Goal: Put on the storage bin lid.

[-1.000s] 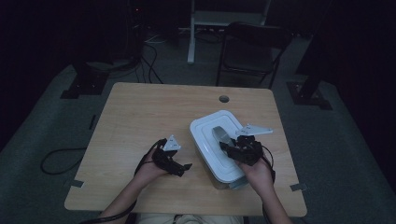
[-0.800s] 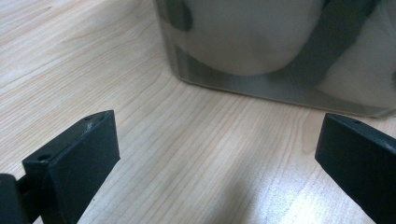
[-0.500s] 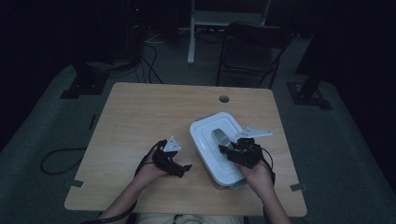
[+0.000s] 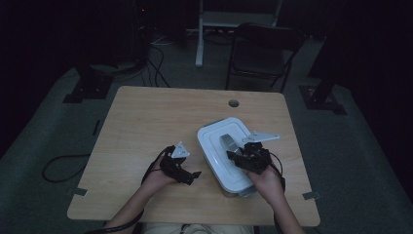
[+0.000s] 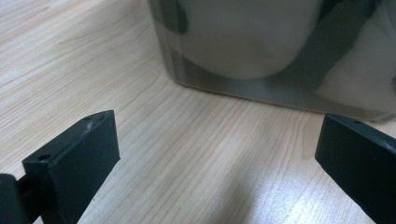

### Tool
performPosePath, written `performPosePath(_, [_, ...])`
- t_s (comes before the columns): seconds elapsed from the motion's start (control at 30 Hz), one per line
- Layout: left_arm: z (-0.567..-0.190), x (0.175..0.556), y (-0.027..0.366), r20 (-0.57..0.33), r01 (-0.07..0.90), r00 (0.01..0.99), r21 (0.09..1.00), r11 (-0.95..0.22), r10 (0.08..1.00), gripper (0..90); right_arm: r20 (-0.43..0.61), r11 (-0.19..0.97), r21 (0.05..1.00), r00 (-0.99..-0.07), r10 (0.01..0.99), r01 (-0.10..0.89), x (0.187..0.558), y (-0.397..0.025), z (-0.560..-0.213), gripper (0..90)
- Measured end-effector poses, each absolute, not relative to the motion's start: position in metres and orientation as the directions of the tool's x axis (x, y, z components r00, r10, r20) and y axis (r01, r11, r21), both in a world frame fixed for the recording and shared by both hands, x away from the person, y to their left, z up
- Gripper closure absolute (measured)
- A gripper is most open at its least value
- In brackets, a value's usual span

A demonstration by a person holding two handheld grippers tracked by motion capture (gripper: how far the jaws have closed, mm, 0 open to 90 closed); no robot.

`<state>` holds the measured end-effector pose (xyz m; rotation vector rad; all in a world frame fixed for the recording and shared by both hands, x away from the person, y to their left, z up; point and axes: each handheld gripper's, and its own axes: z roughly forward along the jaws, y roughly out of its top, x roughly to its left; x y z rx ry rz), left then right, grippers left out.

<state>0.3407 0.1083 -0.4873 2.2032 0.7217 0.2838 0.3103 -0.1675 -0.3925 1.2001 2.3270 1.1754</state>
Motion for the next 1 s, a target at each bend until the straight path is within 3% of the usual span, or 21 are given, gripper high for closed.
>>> performPosePath(0.1, [-0.485, 0.341, 0.110, -0.029, 0.407, 0.810, 0.746, -0.527, 0.586, 0.4, 0.107, 0.341, 0.758, -0.621, 0.776, 0.557, 0.310, -0.165, -0.391, 66.7])
performPosePath(0.23, [-0.484, 0.343, 0.111, -0.032, 0.409, 0.807, 0.749, -0.521, 0.589, 0.4, 0.155, 0.326, 0.752, -0.634, 0.757, 0.573, 0.314, -0.170, -0.388, 55.8])
performPosePath(0.53, [-0.483, 0.344, 0.110, -0.035, 0.412, 0.805, 0.752, -0.514, 0.592, 0.4, 0.190, 0.281, 0.782, -0.641, 0.743, 0.557, 0.313, -0.179, -0.381, 42.5])
performPosePath(0.87, [-0.482, 0.346, 0.107, -0.040, 0.412, 0.804, 0.757, -0.507, 0.593, 0.4, 0.186, 0.185, 0.833, -0.577, 0.796, 0.522, 0.319, -0.210, -0.371, 21.9])
performPosePath(0.93, [-0.482, 0.347, 0.106, -0.042, 0.412, 0.804, 0.759, -0.504, 0.594, 0.5, 0.177, 0.184, 0.840, -0.579, 0.796, 0.510, 0.320, -0.218, -0.370, 13.1])
performPosePath(1.0, [-0.482, 0.347, 0.105, -0.040, 0.411, 0.804, 0.758, -0.506, 0.593, 0.4, 0.173, 0.184, 0.844, -0.580, 0.796, 0.503, 0.321, -0.221, -0.370, 14.1])
